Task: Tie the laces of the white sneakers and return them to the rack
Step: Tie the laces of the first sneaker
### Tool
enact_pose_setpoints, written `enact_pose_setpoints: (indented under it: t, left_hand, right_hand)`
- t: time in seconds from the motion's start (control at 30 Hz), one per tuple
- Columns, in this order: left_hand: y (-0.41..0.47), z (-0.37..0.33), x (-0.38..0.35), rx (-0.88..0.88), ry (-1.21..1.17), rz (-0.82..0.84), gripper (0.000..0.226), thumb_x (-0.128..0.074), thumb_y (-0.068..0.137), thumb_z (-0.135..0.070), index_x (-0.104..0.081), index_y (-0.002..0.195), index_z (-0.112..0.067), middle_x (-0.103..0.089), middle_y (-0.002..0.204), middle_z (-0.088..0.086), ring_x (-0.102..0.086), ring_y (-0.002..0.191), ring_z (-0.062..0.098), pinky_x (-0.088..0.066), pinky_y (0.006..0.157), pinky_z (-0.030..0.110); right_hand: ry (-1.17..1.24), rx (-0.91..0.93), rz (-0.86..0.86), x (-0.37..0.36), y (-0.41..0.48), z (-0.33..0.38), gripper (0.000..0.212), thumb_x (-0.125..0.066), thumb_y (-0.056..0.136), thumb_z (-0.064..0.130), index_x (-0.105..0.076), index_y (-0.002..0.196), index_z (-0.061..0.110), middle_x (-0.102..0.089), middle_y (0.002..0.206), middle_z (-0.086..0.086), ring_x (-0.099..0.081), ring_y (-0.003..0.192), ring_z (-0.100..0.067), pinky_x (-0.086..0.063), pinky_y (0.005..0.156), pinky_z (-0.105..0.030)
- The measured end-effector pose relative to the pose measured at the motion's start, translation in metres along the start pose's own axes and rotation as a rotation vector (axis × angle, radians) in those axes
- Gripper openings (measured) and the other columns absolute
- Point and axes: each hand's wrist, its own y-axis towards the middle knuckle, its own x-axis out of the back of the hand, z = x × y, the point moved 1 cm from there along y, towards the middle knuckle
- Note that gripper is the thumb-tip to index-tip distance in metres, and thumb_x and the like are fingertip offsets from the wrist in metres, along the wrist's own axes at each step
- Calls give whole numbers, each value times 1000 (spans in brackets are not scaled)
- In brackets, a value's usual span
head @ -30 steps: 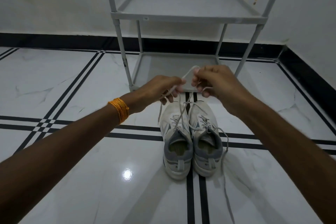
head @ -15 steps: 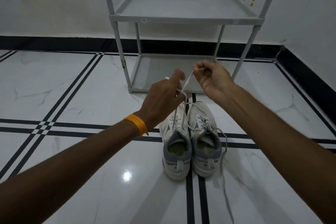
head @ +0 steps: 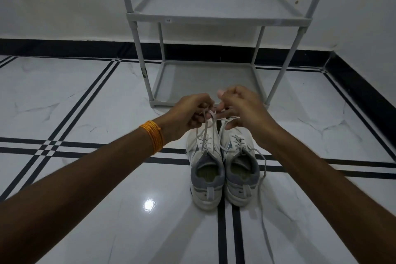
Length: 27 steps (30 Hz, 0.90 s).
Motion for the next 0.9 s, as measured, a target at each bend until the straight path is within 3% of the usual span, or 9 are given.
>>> enact_pose_setpoints:
  t: [0.13, 0.2, 0.3, 0.37, 0.43, 0.6, 0.7, 0.8, 0.9]
  left_hand:
    - [0, 0, 2, -92, 39, -85, 25, -53, 92, -27, -65, 79, -9, -60, 60, -2, -50, 54, 11, -40, 53, 22]
    - [0, 2, 10, -250, 302, -213, 30, -56, 93, -28, -71, 82, -4, -66, 64, 1, -56, 52, 8, -43, 51, 18]
    - [-3, 10, 31, -503, 740, -424, 28, -67, 86, -34, -73, 75, -9, -67, 62, 0, -60, 55, 7, -46, 55, 16]
    - [-4, 25, 51, -534, 927, -494, 19, -75, 78, -27, -70, 70, -11, -64, 60, 0, -58, 56, 12, -46, 57, 22]
    - [0, 47, 75, -449, 1099, -519, 15, -75, 72, -18, -66, 66, -9, -64, 61, 6, -57, 59, 22, -46, 60, 28]
    - [-3, 97, 115, -92, 1215, -480, 15, -76, 75, -18, -69, 72, -5, -63, 66, 7, -55, 65, 24, -41, 61, 28]
    - [-2, 114, 110, 26, 1328, -327, 31, -63, 90, -35, -72, 90, -6, -72, 88, 12, -63, 81, 28, -48, 72, 32]
    - [1, 115, 82, -95, 1304, -208, 32, -50, 97, -33, -71, 108, -11, -73, 106, 9, -66, 95, 27, -51, 84, 34]
    - [2, 112, 40, -194, 1009, -69, 22, -56, 96, -21, -69, 110, -11, -71, 107, 4, -70, 73, 21, -58, 67, 31]
  right_hand:
    - [-123, -77, 180, -5, 0, -11, 29, -69, 87, 29, -57, 109, 14, -68, 76, -5, -65, 57, -15, -45, 46, -24]
    - [-216, -46, 91, 4, 6, -15, 26, -71, 84, 30, -65, 97, 8, -63, 67, 0, -54, 53, -7, -39, 48, -19]
    - [-521, 68, -118, 31, 15, -20, 26, -75, 80, 31, -69, 78, 6, -65, 68, 1, -59, 62, -8, -40, 57, -22]
    - [-857, 74, -194, 53, 22, -29, 24, -79, 76, 32, -67, 70, 11, -66, 67, 0, -62, 65, -14, -41, 58, -26]
    - [-1126, 2, -218, 75, 26, -45, 26, -82, 71, 32, -64, 67, 14, -68, 69, -4, -63, 66, -20, -43, 61, -28]
    - [-1373, -82, -103, 86, 25, -98, 24, -81, 71, 32, -64, 70, 17, -69, 75, -6, -64, 70, -24, -44, 61, -29]
    - [-1448, -82, -29, 73, 24, -118, 17, -71, 79, 30, -66, 84, 15, -69, 90, -7, -65, 81, -25, -42, 64, -29]
    - [-1420, 32, -25, 58, 25, -114, 20, -59, 87, 26, -67, 102, 15, -64, 106, -7, -59, 99, -26, -48, 73, -35]
    - [-1122, 236, 15, 25, 19, -99, 18, -58, 89, 24, -69, 101, 17, -65, 107, -2, -57, 97, -19, -49, 76, -34]
